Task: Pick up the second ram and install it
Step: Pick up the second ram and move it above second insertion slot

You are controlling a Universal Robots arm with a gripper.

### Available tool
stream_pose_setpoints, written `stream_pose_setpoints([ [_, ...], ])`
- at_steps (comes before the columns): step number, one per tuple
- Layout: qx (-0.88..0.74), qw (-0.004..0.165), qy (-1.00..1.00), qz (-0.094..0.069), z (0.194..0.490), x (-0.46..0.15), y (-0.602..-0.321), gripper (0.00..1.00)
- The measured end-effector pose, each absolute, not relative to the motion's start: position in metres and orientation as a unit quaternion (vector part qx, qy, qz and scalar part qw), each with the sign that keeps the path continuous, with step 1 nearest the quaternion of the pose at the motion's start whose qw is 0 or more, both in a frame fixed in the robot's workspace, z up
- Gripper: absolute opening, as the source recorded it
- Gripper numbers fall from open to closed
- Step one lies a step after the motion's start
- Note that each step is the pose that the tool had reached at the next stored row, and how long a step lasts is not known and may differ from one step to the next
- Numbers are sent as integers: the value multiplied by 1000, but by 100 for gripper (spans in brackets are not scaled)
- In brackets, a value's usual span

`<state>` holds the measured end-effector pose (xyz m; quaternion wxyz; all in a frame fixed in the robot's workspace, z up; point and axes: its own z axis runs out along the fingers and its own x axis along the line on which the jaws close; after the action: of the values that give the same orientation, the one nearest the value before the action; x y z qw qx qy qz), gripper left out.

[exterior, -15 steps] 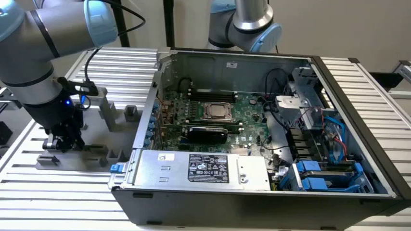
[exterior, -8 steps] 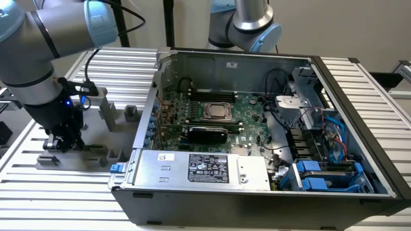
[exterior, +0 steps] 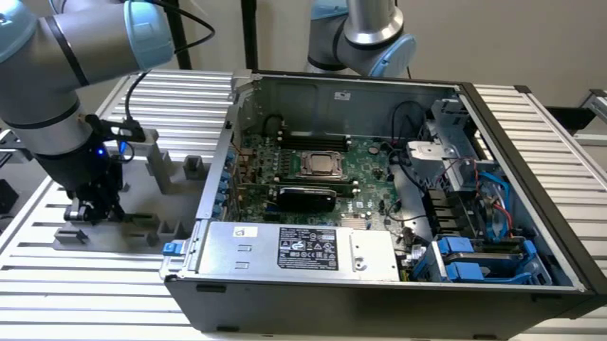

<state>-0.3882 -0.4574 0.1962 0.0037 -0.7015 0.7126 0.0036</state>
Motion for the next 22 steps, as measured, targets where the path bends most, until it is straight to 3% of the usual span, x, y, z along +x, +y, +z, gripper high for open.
stream_pose_setpoints([
  [12, -702, 4, 713, 4, 200, -388, -457, 0],
  [22, -702, 4, 713, 4, 232, -388, -457, 0],
])
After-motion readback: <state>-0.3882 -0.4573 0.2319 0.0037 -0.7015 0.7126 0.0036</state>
